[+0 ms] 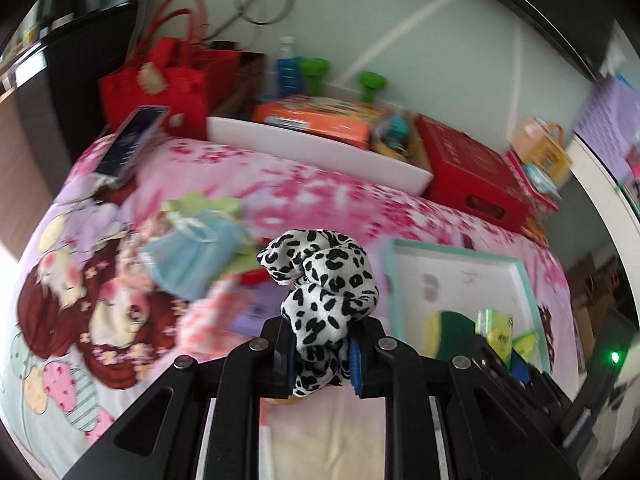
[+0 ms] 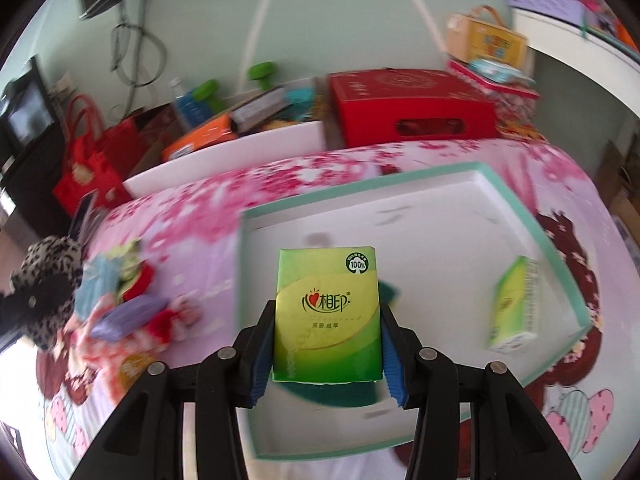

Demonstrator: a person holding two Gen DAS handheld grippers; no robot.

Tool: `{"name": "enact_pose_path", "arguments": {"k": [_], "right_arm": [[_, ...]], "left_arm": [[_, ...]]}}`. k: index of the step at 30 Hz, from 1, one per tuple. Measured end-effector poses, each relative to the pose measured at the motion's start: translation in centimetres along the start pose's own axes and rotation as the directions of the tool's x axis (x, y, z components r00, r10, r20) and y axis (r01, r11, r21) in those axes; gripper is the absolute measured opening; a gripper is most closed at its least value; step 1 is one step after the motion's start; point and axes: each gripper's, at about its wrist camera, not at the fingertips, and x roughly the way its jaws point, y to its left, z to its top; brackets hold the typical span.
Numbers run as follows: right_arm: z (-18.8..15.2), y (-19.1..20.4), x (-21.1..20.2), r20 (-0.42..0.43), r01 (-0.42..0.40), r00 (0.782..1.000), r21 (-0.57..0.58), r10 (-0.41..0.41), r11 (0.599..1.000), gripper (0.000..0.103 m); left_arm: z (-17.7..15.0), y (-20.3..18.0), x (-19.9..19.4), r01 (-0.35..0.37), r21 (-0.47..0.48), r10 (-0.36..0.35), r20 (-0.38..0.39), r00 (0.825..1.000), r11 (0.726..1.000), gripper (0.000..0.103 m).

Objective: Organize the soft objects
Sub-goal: 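Carry the scrunchie and tissue pack over the white tray with both tools, then open both tools to drop the scrunchie and tissue pack into the tray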

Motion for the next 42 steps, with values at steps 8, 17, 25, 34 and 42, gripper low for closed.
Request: {"name": "enact_pose_path", "arguments": {"k": [8,17,25,34,42], "right_arm": [[0.6,-6.0,1.7,-0.035,0.061,0.998,0.141,-0.057,0.988,0.049],[1.2,-8.0,2.9,-0.031,0.068,0.997,0.177,-0.064,0.982,0.049],[1.6,-8.9,3.7,-0.022,0.075,0.997,0.179,-0.072,0.981,0.049],[1.9,-9.1,3.6,-0.014,0.087,0.996,0.178,-0.086,0.98,0.049],[2.4,-8.7,2.5,-0.004,0.102,0.995,0.176,-0.103,0.979,0.053]], "left_arm": [[-1.1,-6.1,2.2,0.101,0.136,-0.095,-0.048,0.994,0.986,0.021],[-1.5,-10.2,5.7,0.2,0.219,-0.193,-0.053,0.98,0.955,0.021],[-1.7,-12.0,9.8,0.248,0.208,-0.233,-0.093,0.968,0.946,0.021],[-1.5,-13.3,11.7,0.235,0.244,-0.216,-0.102,0.971,0.941,0.021],[-1.4,-14.0,11.4,0.221,0.264,-0.198,-0.11,0.974,0.939,0.061]]}}
